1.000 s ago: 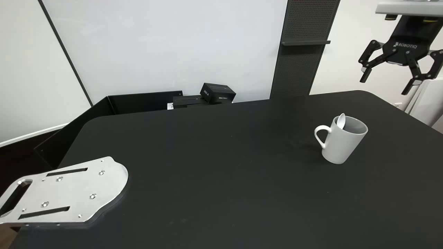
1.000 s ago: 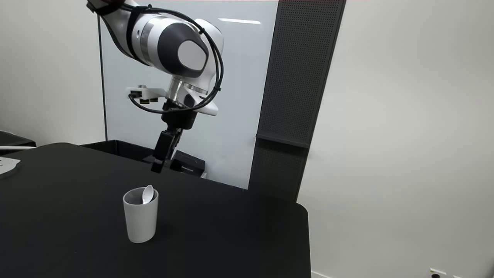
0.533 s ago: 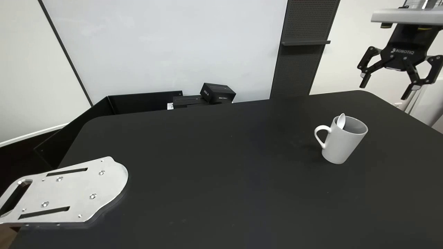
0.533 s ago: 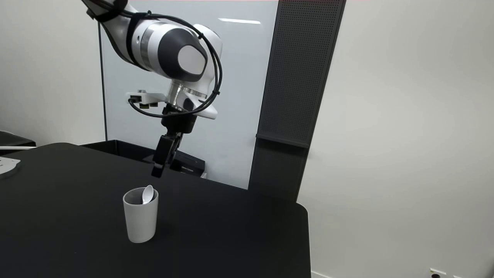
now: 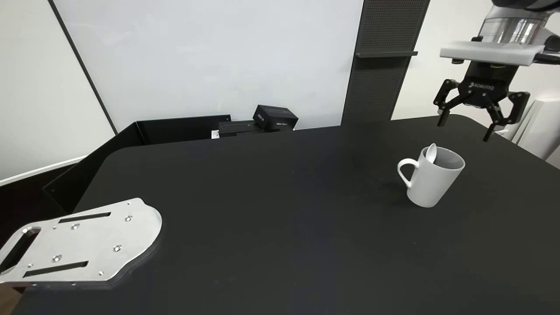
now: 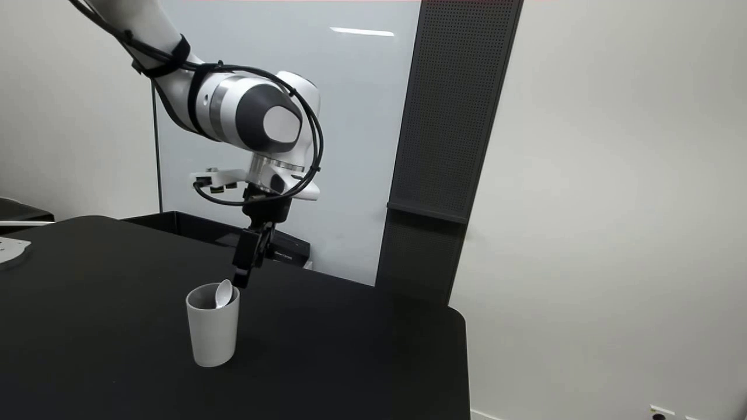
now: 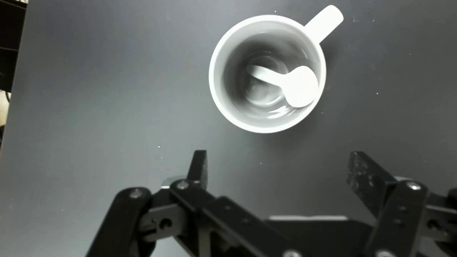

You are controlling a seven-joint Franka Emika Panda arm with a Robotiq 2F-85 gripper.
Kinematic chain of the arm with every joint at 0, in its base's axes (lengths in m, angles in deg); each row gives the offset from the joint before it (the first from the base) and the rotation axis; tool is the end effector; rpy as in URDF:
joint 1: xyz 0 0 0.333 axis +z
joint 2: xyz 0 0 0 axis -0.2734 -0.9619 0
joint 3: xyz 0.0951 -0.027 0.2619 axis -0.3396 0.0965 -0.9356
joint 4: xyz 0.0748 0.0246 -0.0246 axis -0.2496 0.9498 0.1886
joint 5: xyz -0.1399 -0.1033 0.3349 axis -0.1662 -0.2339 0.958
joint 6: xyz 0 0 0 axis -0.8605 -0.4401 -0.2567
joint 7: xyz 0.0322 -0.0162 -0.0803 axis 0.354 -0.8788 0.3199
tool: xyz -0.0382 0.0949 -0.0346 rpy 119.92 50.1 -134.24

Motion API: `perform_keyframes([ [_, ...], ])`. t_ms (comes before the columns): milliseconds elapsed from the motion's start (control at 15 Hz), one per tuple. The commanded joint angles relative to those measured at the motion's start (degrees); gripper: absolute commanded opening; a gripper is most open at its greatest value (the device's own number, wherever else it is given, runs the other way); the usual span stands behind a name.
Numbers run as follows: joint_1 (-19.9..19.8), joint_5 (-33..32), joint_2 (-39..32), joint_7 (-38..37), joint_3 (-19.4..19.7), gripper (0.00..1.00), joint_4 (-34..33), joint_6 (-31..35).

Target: Take the spoon from the cup and put it on the table

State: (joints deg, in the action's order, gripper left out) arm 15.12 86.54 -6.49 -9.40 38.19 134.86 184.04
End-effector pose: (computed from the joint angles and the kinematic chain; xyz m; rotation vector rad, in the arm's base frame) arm 0.5960 -0.0578 0.2408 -2.4854 1.8694 0.3280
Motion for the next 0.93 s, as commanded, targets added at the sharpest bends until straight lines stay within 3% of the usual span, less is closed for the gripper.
perform_keyframes([
  [0, 1.95, -1.45, -2.68, -4.42, 0.75, 1.00, -3.17, 2.41],
  [867, 4.89, -1.46, -5.40, -10.88, 0.06, 1.00, -4.28, 4.05],
])
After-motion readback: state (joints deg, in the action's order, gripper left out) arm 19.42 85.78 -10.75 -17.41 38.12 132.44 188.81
